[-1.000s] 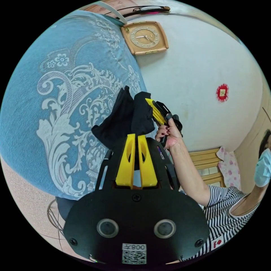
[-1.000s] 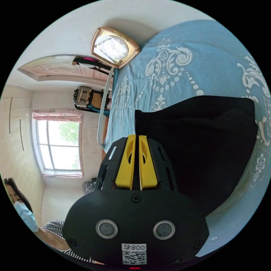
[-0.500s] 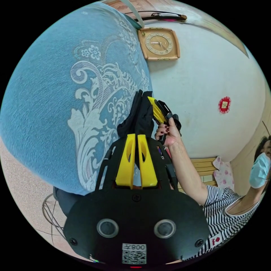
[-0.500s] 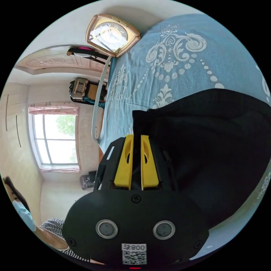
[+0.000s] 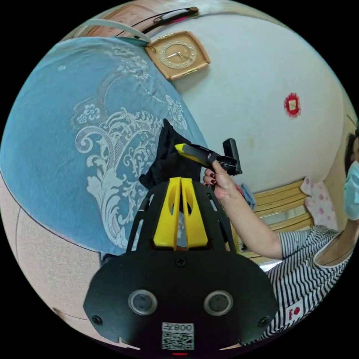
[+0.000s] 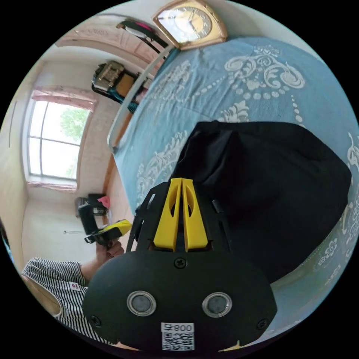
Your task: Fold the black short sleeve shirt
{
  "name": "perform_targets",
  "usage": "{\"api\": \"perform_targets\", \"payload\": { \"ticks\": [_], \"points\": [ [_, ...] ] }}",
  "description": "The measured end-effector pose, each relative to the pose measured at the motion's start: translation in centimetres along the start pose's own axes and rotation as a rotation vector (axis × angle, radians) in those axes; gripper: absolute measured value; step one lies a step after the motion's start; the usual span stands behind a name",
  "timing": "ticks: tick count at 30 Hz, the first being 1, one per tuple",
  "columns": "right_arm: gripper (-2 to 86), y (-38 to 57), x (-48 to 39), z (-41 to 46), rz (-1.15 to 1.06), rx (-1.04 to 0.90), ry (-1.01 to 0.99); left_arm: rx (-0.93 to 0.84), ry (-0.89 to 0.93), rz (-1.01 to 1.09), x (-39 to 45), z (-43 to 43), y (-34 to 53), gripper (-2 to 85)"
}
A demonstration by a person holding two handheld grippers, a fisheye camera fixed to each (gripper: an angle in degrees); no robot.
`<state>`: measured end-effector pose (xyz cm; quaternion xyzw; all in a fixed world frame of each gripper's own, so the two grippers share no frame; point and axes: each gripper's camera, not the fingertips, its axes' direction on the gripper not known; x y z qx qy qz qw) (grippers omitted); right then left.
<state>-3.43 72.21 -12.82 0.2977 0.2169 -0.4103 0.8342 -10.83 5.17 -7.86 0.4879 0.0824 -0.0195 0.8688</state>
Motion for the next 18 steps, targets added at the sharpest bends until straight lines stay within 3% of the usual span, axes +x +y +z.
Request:
{"api": "perform_targets", "payload": {
  "ticks": [4, 11, 18],
  "points": [
    [0.4, 0.6, -1.7, -3.9, -0.009, -0.022, 0.024, -0.127, -0.221, 0.029, 0.1, 2.3, -1.0, 0.2],
    [2.9, 12.2, -6.2, -19.1, -0.09, 0.166, 0.132, -0.116, -0.165, 0.036, 1.7, 2.0, 0.4, 0.2],
    [6.8, 25.0, -11.7, -22.9, -0.086, 0.143, 0.372, -0.128, -0.178, 0.102, 4.8, 3.5, 1.0, 0.2]
  ]
}}
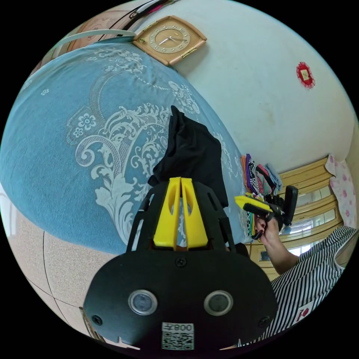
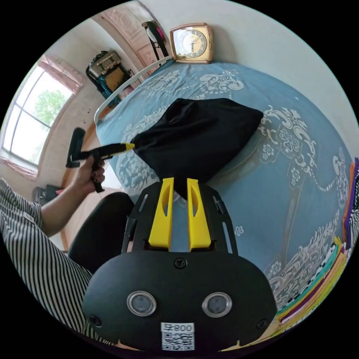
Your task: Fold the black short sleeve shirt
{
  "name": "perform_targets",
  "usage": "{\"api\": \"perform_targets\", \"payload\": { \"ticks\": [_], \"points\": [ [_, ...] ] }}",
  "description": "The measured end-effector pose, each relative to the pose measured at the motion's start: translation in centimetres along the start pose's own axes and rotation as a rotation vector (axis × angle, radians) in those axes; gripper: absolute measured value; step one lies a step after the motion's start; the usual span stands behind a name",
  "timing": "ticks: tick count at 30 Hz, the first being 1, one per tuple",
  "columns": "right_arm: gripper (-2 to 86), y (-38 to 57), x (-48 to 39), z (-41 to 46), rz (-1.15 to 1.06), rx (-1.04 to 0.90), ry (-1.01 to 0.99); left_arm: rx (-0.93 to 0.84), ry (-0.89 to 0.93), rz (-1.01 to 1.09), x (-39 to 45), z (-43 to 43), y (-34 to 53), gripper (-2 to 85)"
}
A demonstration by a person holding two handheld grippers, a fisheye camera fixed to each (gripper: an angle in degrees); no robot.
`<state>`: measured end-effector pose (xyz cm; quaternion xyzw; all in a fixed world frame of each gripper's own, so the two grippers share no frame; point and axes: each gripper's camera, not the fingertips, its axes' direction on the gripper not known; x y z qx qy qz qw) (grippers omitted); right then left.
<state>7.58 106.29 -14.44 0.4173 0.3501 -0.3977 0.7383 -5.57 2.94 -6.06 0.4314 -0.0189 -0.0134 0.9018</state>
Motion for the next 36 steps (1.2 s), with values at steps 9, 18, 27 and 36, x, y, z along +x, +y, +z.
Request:
{"api": "perform_targets", "payload": {
  "ticks": [9, 18, 27, 36],
  "points": [
    [8.0, 2.2, -5.6, -1.4, -0.103, -0.049, 0.199, -0.046, -0.096, 0.06, 4.6, 3.0, 0.3, 0.2],
    [1.7, 3.9, -7.7, -4.8, -0.139, -0.059, 0.293, -0.077, -0.129, 0.035, 7.5, 5.7, 2.2, 0.2],
    [0.5, 7.9, -9.6, -5.6, -0.244, -0.107, 0.345, -0.099, -0.1, 0.033, 11.0, 7.9, 4.4, 0.4],
    [0.4, 11.2, -7.5, -5.7, -0.139, -0.064, 0.212, -0.13, -0.059, 0.405, 23.5, 9.7, 8.4, 3.6]
  ]
}}
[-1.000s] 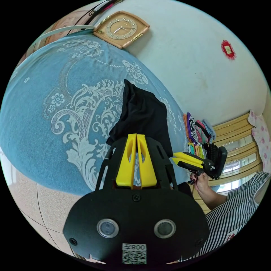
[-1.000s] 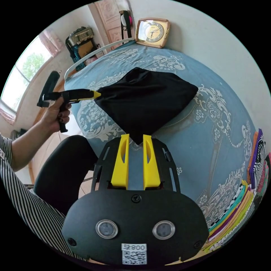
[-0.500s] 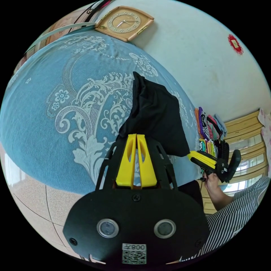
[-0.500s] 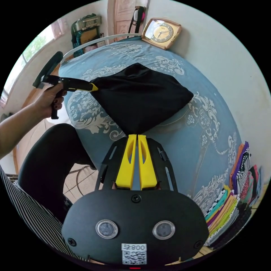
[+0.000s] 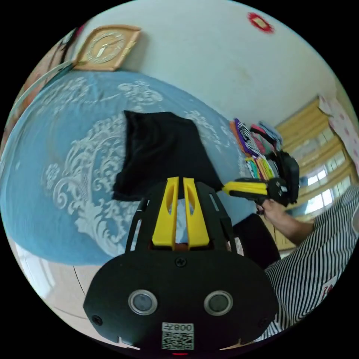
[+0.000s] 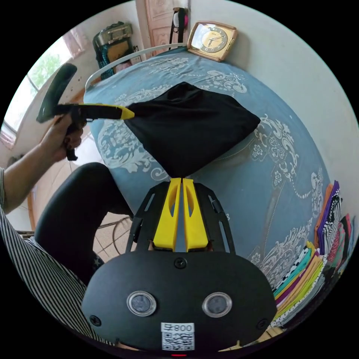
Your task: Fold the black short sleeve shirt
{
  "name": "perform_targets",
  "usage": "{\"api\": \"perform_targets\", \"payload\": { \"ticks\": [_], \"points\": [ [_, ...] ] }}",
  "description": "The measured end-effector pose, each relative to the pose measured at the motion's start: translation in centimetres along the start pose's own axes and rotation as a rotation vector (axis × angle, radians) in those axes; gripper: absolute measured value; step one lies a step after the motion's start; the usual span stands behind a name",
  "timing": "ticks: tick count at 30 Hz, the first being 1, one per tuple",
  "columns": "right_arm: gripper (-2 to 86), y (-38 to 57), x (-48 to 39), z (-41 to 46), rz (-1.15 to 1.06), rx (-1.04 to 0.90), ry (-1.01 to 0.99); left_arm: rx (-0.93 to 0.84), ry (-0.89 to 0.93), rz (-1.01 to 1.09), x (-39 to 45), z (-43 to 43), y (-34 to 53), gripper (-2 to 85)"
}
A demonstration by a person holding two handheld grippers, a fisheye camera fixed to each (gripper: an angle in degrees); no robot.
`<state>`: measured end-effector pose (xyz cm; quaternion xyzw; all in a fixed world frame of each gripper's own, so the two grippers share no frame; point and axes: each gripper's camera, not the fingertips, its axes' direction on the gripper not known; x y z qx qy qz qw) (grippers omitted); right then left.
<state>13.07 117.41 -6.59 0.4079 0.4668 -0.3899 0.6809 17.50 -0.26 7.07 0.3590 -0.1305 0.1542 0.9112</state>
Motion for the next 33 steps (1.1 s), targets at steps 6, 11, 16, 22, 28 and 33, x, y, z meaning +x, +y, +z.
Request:
{"api": "perform_targets", "payload": {
  "ticks": [6, 11, 16, 22, 28, 33],
  "points": [
    [0.4, 2.2, 2.3, 0.7, 0.092, 0.044, -0.171, -0.138, -0.135, 0.381, 11.1, 5.2, -0.4, 7.6],
    [0.4, 4.9, 3.2, 4.2, 0.136, 0.054, -0.262, -0.156, -0.287, 0.437, 14.7, 7.2, 0.4, 3.5],
    [1.0, 8.8, 5.2, 8.1, 0.234, 0.098, -0.392, -0.128, -0.242, 0.354, 14.9, 6.8, 0.8, 1.3],
    [5.2, 15.2, 10.0, 18.8, 0.511, 0.154, -0.865, -0.089, -0.211, 0.308, 15.2, 6.2, 1.2, 0.7],
    [7.3, 18.2, 8.7, 28.6, 0.622, 0.162, -1.078, -0.06, -0.178, 0.274, 14.6, 5.2, 1.5, 0.6],
    [8.3, 19.9, 6.7, 35.0, 0.69, 0.172, -1.198, -0.043, -0.15, 0.245, 13.5, 4.5, 1.8, 0.6]
  ]
}}
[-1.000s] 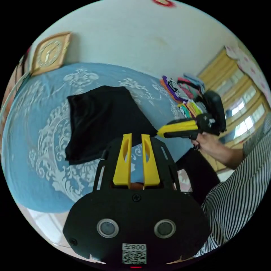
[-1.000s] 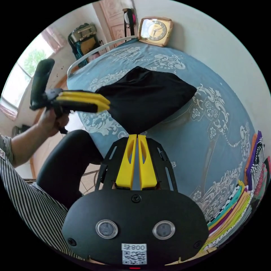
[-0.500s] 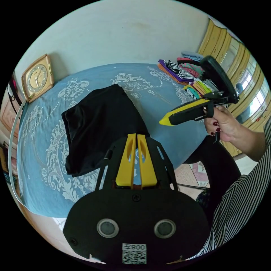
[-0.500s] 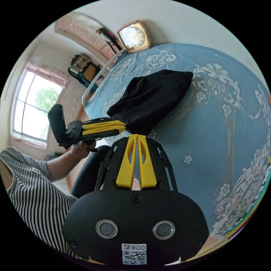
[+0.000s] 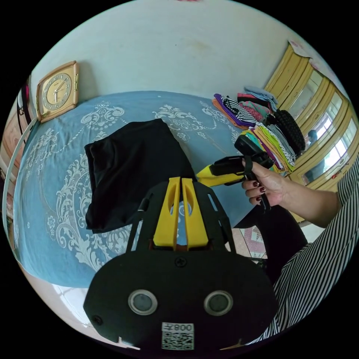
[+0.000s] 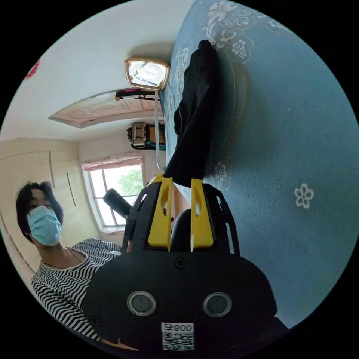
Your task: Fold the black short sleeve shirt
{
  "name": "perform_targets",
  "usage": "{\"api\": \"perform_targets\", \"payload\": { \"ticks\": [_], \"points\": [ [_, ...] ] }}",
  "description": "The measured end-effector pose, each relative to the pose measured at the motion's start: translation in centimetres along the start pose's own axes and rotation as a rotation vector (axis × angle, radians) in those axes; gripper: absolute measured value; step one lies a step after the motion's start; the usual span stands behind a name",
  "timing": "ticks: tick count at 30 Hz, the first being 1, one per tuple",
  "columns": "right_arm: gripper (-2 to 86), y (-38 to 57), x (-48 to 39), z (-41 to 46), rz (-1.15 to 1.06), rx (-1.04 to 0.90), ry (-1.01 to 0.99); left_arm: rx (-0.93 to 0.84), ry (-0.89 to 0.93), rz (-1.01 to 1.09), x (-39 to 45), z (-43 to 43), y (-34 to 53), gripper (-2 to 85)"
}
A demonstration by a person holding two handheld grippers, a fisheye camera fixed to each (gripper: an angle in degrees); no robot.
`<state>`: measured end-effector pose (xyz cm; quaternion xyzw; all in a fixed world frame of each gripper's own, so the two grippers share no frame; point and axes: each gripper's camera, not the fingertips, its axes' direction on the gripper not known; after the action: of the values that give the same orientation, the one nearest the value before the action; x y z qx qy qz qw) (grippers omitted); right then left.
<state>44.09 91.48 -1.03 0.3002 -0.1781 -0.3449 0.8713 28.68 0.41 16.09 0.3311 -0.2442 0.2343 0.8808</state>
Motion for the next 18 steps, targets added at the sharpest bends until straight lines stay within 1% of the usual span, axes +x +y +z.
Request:
{"api": "perform_targets", "payload": {
  "ticks": [6, 11, 18],
  "points": [
    [9.6, 2.1, 6.3, 4.4, 0.059, 0.011, -0.117, -0.004, 0.011, 0.0, -1.7, -0.4, 0.9, 0.5],
    [9.5, 4.2, 10.7, 8.4, 0.087, 0.015, -0.19, -0.055, 0.024, 0.038, -3.3, -0.2, 1.9, 0.5],
    [5.6, 6.0, 13.8, 13.4, 0.084, -0.013, -0.131, -0.087, 0.036, 0.04, -6.6, -0.6, 3.0, 0.7]
  ]
}}
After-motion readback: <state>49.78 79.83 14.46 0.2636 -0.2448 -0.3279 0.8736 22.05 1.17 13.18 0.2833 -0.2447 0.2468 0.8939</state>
